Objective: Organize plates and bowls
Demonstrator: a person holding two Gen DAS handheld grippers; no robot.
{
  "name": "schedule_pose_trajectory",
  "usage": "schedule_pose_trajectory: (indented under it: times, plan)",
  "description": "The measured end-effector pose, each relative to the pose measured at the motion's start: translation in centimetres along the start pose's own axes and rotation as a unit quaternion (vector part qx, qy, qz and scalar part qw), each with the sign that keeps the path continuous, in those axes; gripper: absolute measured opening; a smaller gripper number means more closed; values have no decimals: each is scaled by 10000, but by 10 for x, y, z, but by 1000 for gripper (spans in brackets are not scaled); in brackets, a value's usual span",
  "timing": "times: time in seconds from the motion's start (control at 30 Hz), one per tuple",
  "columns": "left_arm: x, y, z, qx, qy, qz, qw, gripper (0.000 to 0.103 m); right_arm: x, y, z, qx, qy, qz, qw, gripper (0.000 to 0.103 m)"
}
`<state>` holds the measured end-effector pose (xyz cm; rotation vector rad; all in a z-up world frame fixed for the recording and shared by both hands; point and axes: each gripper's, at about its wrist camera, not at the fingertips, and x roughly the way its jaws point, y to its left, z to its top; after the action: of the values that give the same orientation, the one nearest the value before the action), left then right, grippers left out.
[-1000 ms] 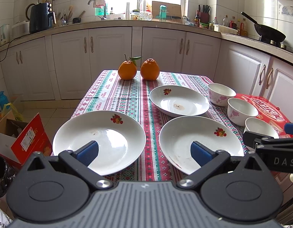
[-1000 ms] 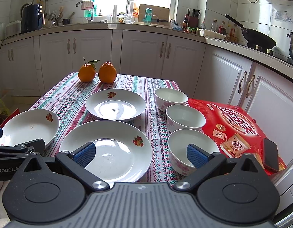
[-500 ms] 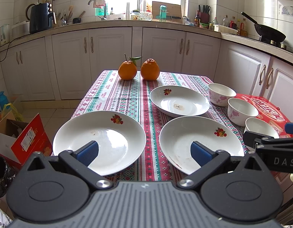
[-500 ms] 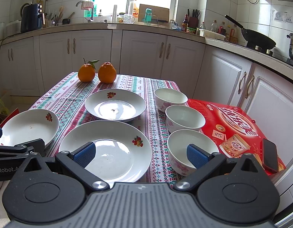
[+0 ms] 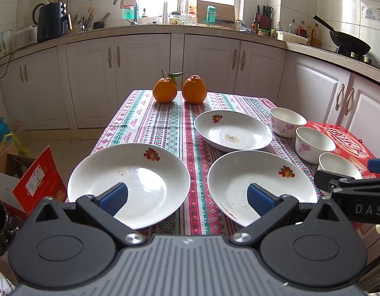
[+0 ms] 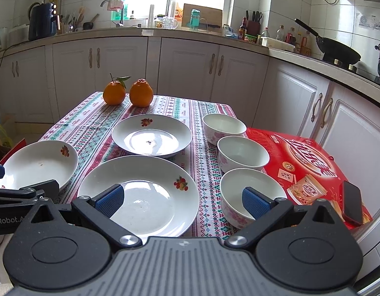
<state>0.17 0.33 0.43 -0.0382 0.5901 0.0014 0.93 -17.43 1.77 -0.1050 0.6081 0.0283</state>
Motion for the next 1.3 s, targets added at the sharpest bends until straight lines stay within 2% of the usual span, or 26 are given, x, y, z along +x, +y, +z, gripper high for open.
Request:
schedule_pose_trajectory:
  times: [0.27,0.43,0.67,0.8,0.87,1.0,1.1,1.3]
  plan:
    - [3,13,5,287,-111,75,9995,102,9,2,15,-42,-20,456,9990,103]
    - [8,30,8,388,-115,117,9991,102,18,7,28,-385,-103,613,9973,103]
    - [10,58,4,557,-233,-173,9980,102,33,15,53,-602,-231,1282,9897,103]
    - [8,76,-5,582,-439,-138,9972,102,44,30,67,-789,-301,1619,9832,103]
    - [10,85,-8,511,-302,-131,9981,102,49,39,73,-941,-359,1730,9798,103]
    - [24,107,-13,194,414,-398,9982,102,61,57,81,-1144,-370,2086,9706,103]
    - [30,118,-25,84,542,-786,9954,102,73,71,84,-1273,-263,2372,9627,103]
    - [42,123,-38,246,663,-792,9943,102,99,92,87,-1365,138,3057,9422,103]
